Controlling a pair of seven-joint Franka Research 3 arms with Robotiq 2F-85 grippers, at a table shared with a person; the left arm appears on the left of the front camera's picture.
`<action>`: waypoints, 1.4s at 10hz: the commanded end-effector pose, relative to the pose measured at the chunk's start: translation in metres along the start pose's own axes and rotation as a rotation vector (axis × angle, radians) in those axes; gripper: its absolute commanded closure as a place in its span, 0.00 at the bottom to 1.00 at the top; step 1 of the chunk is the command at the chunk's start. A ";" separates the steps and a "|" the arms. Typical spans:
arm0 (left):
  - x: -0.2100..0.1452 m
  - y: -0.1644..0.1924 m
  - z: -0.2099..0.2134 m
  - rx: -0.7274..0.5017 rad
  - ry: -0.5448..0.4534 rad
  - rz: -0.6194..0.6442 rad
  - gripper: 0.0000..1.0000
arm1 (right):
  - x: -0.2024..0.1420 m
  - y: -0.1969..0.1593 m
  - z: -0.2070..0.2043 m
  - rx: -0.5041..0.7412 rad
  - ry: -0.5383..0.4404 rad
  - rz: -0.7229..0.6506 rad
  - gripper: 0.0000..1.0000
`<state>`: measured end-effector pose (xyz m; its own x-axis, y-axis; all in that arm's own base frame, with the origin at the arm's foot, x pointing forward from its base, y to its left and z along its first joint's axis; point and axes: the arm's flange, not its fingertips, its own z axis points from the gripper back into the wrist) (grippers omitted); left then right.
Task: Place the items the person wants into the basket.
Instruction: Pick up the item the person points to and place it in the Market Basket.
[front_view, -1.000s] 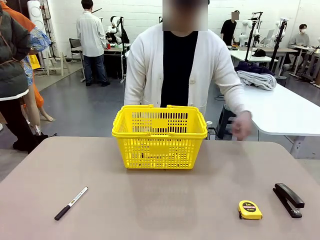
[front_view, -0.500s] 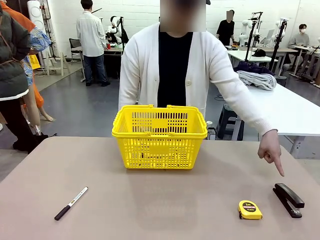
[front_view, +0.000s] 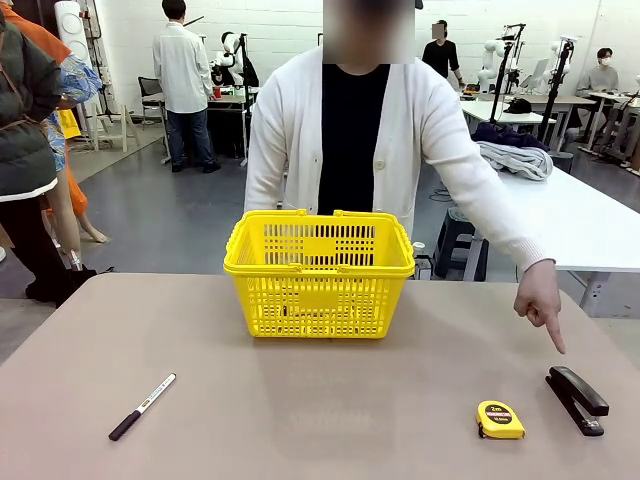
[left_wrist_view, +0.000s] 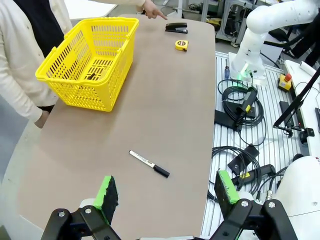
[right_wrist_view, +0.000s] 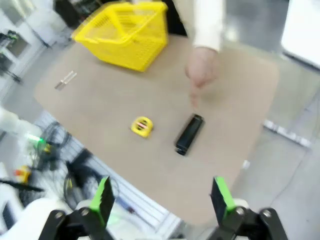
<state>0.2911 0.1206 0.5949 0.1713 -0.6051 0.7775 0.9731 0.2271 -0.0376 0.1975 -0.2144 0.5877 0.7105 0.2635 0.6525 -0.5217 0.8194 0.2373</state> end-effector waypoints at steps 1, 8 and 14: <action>0.000 0.001 0.002 -0.002 -0.016 -0.021 0.00 | 0.033 0.041 -0.042 -0.123 0.282 -0.037 0.00; 0.000 0.001 0.002 -0.002 -0.016 -0.021 0.00 | 0.051 0.093 -0.182 -0.198 0.575 -0.155 0.00; 0.000 0.001 0.002 -0.002 -0.016 -0.021 0.00 | 0.028 0.065 -0.245 -0.327 0.449 -0.166 0.00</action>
<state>0.2914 0.1209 0.5950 0.1714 -0.6069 0.7760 0.9730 0.2280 -0.0366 0.3210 -0.0340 0.5030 0.9344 0.2785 0.2223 -0.2937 0.9551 0.0379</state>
